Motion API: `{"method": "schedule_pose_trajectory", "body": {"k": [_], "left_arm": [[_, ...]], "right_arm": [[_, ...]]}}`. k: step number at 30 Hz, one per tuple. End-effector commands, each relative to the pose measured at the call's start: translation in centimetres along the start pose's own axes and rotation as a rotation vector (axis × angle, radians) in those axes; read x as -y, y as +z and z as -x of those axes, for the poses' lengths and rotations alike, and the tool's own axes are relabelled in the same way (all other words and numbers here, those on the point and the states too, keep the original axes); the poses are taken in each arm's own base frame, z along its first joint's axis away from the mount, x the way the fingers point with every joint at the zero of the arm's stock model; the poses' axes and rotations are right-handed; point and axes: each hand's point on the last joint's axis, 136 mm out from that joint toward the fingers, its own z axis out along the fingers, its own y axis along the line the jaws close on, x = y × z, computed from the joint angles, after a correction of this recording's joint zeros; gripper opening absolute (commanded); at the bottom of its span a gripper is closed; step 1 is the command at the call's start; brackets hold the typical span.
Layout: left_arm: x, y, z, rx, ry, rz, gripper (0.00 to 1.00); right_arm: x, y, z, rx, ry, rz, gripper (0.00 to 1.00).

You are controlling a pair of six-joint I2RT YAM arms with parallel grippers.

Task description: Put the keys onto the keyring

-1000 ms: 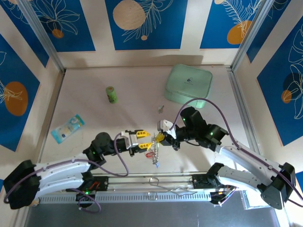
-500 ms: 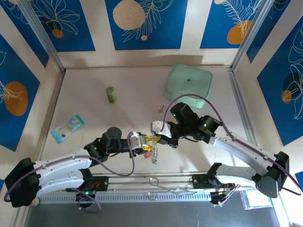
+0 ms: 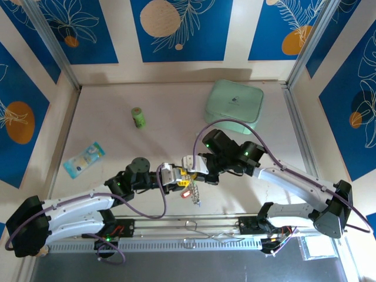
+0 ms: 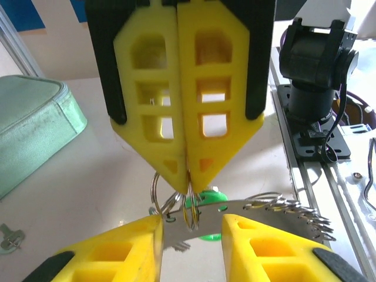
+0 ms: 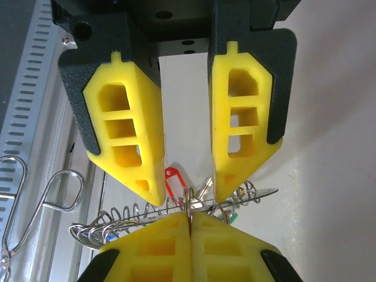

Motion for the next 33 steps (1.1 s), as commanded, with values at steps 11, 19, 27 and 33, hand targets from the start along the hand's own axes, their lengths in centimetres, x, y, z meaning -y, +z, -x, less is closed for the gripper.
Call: {"method": "schedule_pose_trajectory", "body": {"k": [11,19,27,33], "left_arm": [[0.5,0.1,1.4,0.047,0.011,-0.034,0.0],[0.2,-0.8,2.7,0.141,0.019,0.011,0.0],[0.4,-1.0,3.5,0.208,0.0,0.007,0.0],[0.3,-1.2,3.7,0.236,-0.004,0.018,0.0]], "right_arm": [[-0.2,-1.3,2.1,0.082,-0.006,-0.003,0.0],[-1.3,-3.9,1.5,0.297,0.164,-0.001,0.29],[-1.8,-2.6,0.2,0.325,0.268,0.01,0.24],[-1.8,-1.1,-0.9,0.304,0.31,0.019,0.29]]}}
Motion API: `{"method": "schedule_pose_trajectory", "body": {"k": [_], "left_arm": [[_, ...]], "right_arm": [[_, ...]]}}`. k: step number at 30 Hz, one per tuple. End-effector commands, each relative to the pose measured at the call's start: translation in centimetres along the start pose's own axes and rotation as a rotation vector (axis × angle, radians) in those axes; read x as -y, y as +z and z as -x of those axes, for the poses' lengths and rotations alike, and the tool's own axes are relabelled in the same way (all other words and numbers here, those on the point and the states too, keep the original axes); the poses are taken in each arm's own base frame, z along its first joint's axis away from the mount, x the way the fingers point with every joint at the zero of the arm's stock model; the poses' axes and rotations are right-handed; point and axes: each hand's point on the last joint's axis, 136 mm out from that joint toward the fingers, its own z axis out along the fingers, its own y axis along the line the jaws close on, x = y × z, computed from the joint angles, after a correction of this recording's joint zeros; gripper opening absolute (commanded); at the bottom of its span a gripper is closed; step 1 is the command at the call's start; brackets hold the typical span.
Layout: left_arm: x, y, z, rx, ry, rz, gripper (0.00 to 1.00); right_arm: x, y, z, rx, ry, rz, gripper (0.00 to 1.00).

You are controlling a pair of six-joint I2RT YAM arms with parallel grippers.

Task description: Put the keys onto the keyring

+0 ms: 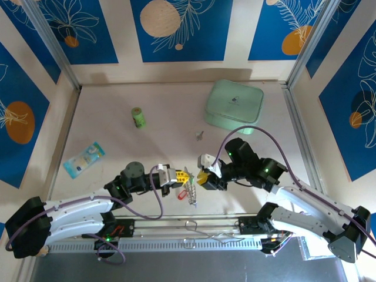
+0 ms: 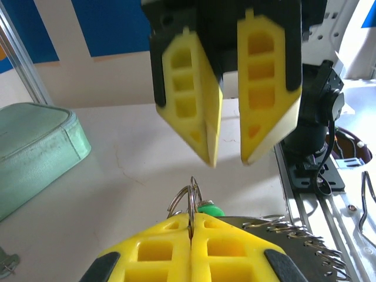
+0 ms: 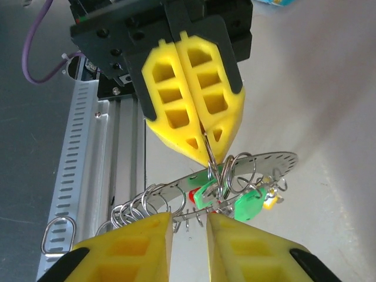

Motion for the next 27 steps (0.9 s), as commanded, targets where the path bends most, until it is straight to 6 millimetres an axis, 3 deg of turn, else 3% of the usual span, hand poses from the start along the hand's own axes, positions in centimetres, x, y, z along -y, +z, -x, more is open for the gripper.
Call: {"method": "schedule_pose_trajectory", "body": {"k": [1,17,27], "left_arm": [[0.1,-0.3,2.5,0.105,0.022,0.001,0.0],[0.0,0.0,2.8,0.15,-0.003,-0.002,0.0],[-0.1,-0.2,3.7,0.176,0.015,0.004,0.0]], "right_arm": [[0.1,0.6,0.0,0.022,0.031,0.01,0.32],[0.7,2.4,0.7,0.062,0.019,-0.015,0.38],[1.3,2.5,-0.3,0.013,0.016,-0.051,0.21]]}}
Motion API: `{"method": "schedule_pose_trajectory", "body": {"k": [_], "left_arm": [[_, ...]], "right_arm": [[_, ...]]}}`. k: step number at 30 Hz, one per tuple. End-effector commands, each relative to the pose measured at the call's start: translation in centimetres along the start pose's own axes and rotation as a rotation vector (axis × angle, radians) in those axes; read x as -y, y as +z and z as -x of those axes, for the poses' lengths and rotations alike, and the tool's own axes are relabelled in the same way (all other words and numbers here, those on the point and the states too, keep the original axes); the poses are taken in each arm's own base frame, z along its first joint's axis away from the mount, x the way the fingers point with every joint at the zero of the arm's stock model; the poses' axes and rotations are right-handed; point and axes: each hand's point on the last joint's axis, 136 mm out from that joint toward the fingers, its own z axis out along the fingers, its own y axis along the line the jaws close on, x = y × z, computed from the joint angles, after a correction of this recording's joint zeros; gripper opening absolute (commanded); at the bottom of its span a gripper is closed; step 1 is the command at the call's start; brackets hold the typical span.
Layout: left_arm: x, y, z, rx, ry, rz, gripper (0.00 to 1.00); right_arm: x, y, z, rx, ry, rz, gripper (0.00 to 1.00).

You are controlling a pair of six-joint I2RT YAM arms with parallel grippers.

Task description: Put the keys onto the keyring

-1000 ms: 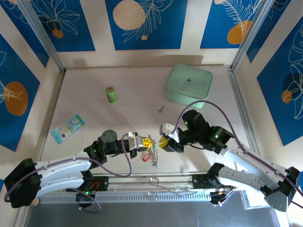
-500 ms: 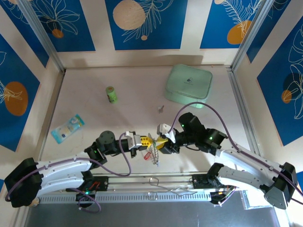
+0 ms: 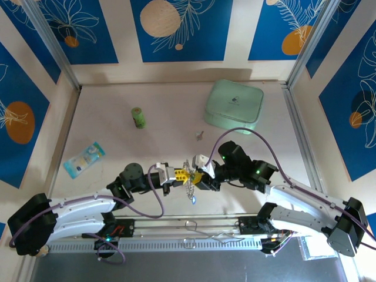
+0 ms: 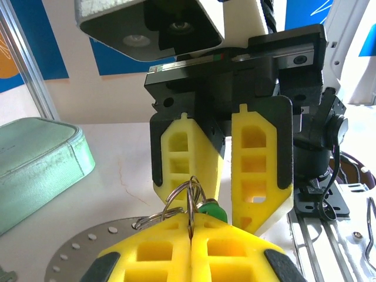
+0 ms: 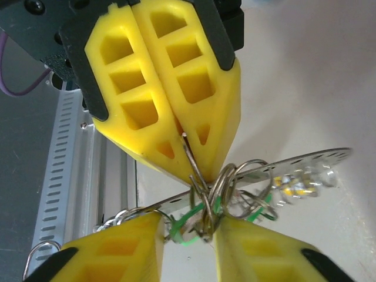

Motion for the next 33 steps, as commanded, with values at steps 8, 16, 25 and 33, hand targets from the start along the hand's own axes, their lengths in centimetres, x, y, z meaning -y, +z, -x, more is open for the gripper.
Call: {"method": "schedule_pose_trajectory", "body": {"k": [8,16,25,33], "left_arm": [[0.6,-0.3,4.1,0.151,0.057,-0.03,0.0],[0.3,-0.3,4.1,0.147,0.093,-0.014,0.0],[0.4,0.1,3.9,0.121,0.115,-0.027,0.0],[0.4,0.2,3.1,0.085,0.114,-0.032,0.0]], "right_arm": [[0.2,0.8,-0.7,-0.024,0.007,0.006,0.12],[0.3,0.4,-1.2,-0.055,-0.005,-0.008,0.09],[0.3,1.1,-2.0,-0.108,-0.015,0.005,0.19],[0.1,-0.6,-1.3,-0.066,-0.032,-0.019,0.39]]}}
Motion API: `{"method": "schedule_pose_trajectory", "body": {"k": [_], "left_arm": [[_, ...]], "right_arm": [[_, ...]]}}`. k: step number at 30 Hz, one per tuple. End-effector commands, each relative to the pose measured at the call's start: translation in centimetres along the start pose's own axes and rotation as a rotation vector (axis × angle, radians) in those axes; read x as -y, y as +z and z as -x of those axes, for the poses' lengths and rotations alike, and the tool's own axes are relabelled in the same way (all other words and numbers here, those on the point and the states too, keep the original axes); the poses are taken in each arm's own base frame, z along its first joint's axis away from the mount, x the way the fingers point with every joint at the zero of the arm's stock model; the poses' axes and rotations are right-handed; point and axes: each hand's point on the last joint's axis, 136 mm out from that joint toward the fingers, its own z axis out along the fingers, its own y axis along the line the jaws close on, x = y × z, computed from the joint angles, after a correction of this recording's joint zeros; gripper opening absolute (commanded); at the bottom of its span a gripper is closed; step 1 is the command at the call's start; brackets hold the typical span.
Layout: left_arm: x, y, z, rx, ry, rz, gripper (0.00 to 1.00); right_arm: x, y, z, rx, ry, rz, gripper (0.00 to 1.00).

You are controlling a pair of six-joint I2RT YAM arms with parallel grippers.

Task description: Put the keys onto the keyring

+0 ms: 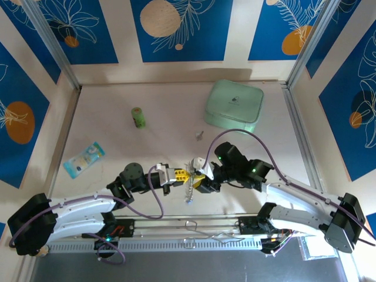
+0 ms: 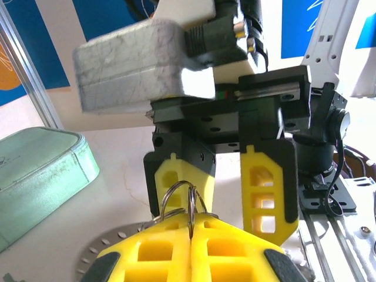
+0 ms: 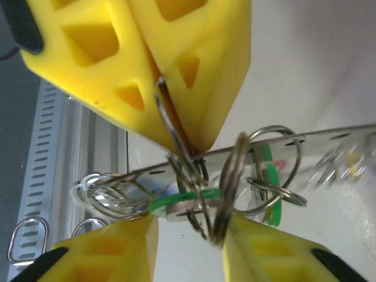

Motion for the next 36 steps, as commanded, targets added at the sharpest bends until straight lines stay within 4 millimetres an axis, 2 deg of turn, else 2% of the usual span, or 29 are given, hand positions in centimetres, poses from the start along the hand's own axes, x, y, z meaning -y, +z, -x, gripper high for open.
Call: {"method": "schedule_pose_trajectory", "body": {"k": [1,7,15,21,25,28,32,36], "left_arm": [[0.2,0.2,2.9,0.083,0.059,-0.022,0.0],[-0.1,-0.1,2.0,0.064,0.046,0.005,0.0],[-0.4,-0.2,1.0,0.033,0.044,0.029,0.0],[-0.3,-0.4,0.8,0.03,0.058,0.028,0.0],[0.3,-0.4,0.4,0.021,0.078,-0.005,0.0],[0.7,-0.2,0.2,0.025,0.103,-0.03,0.0],[1.1,0.1,0.3,0.029,0.118,-0.062,0.0],[1.3,0.3,0.6,0.043,0.125,-0.073,0.0]], "right_arm": [[-0.1,-1.5,0.5,0.027,-0.019,-0.021,0.41],[-0.4,-3.8,0.5,0.073,-0.033,-0.053,0.46],[-0.6,-6.7,3.4,0.301,-0.118,-0.12,0.43],[-1.0,-6.7,4.0,0.334,-0.268,-0.142,0.34],[-1.8,-6.3,4.3,0.335,-0.387,-0.134,0.25],[-2.4,-6.0,4.2,0.319,-0.399,-0.089,0.16],[-3.1,-5.7,4.5,0.306,-0.391,-0.02,0.15],[-3.0,-4.9,4.2,0.268,-0.372,0.001,0.16]]}}
